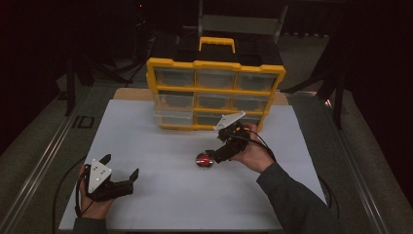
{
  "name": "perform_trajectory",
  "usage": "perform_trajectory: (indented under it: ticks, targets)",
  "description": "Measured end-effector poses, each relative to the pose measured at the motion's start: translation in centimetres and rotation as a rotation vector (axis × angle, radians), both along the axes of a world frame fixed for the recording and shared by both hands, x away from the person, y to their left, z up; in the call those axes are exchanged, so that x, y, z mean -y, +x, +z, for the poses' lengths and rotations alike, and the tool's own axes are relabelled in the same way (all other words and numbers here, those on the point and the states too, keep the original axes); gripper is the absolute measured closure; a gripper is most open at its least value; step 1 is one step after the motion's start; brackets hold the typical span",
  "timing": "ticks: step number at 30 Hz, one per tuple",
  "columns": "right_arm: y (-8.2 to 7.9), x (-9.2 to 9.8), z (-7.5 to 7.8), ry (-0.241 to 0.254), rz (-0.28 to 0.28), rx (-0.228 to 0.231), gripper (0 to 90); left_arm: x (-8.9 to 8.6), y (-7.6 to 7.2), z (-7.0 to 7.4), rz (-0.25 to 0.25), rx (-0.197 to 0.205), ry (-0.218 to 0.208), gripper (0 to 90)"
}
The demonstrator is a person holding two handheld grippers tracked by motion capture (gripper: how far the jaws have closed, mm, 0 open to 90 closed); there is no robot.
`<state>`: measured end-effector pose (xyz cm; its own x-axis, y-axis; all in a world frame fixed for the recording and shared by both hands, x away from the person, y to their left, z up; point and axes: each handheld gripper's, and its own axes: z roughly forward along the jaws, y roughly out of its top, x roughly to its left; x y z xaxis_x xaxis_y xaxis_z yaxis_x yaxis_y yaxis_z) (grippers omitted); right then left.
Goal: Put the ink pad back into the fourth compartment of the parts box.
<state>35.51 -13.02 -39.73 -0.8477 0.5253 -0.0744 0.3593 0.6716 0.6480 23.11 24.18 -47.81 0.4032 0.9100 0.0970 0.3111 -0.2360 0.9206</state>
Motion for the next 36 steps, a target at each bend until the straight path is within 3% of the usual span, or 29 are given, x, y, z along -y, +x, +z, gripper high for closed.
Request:
perform_trajectory:
  ticks: [36]
  targets:
    - [1.7, -2.3, -2.8, -0.074, 0.016, -0.068, 7.7, -0.1, -0.1, 0.0, -0.002, 0.002, -0.002, 0.3]
